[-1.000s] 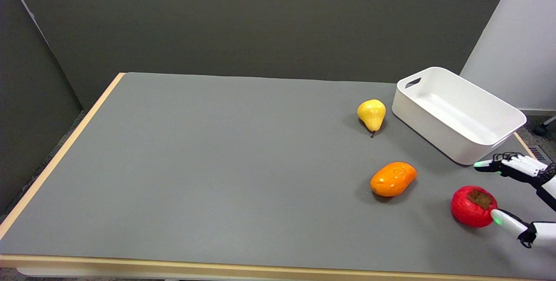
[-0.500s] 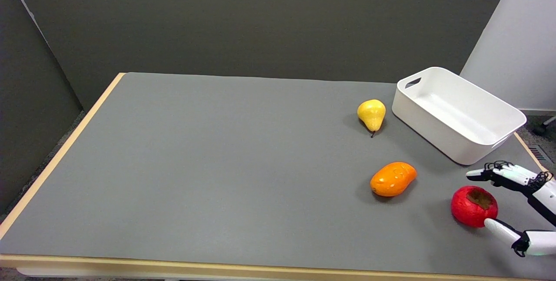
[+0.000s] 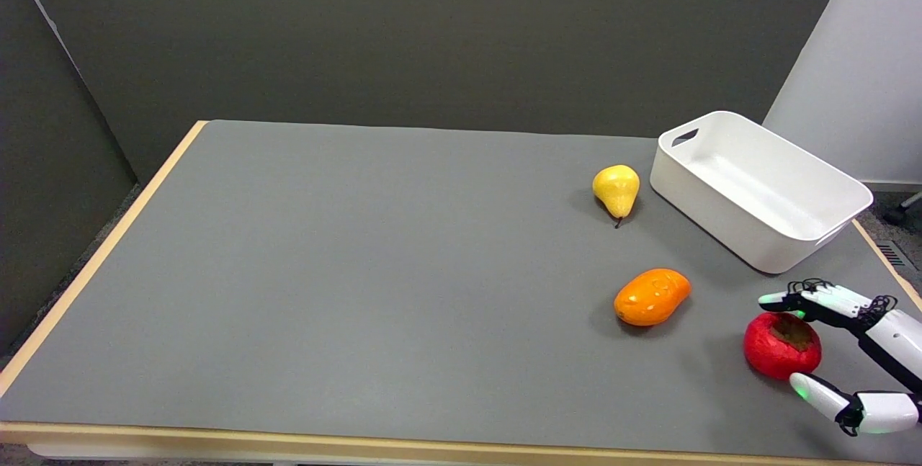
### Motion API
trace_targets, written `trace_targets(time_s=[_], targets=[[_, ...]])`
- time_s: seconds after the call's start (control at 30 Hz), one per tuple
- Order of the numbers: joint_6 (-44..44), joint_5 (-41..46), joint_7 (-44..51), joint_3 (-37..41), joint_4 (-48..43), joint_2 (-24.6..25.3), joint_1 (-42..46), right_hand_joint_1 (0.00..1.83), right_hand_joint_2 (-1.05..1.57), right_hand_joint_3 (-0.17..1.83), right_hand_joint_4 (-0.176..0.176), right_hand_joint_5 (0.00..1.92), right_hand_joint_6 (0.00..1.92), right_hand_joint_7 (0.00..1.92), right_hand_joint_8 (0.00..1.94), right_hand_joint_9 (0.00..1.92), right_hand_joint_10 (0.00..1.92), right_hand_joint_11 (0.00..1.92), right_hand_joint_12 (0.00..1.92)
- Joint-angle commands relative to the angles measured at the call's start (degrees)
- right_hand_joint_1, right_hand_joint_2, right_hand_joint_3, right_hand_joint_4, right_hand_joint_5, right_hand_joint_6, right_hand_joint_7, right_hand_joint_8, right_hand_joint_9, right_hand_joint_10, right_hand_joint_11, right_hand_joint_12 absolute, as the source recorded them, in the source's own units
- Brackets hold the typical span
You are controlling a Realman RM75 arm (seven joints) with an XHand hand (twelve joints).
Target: Pick up tomato.
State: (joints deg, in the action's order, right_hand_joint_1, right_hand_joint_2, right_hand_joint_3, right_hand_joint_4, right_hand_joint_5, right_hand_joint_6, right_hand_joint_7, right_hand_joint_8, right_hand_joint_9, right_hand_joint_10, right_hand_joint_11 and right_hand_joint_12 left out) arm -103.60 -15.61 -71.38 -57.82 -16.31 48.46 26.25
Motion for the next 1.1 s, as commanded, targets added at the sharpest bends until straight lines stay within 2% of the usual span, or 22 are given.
trace_targets(time_s=[0.03, 0.53, 0.73, 0.87, 1.1], targets=[[1.1, -2.9, -0.1, -1.6, 0.2, -0.3, -3.1, 0.52, 0.61, 0.89, 0.101, 0.31, 0.59, 0.45, 0.45, 0.31, 0.87, 0.30, 1.52], [3.3, -5.4, -0.1, -1.4, 0.8, -2.1, -3.3, 0.55, 0.61, 0.90, 0.102, 0.31, 0.58, 0.44, 0.44, 0.30, 0.85, 0.28, 1.49], [4.6, -8.6, -0.1, -1.4, 0.8, -2.9, -3.8, 0.48, 0.58, 0.97, 0.098, 0.27, 0.55, 0.33, 0.41, 0.19, 0.71, 0.14, 1.30], [4.6, -8.9, 0.2, -1.0, 0.8, -2.9, -3.8, 0.47, 0.57, 0.96, 0.090, 0.25, 0.52, 0.28, 0.37, 0.14, 0.68, 0.10, 1.25], [4.3, -8.9, 0.2, -0.8, 0.8, -2.7, -3.6, 0.52, 0.56, 0.92, 0.086, 0.25, 0.49, 0.28, 0.34, 0.13, 0.67, 0.06, 1.29]])
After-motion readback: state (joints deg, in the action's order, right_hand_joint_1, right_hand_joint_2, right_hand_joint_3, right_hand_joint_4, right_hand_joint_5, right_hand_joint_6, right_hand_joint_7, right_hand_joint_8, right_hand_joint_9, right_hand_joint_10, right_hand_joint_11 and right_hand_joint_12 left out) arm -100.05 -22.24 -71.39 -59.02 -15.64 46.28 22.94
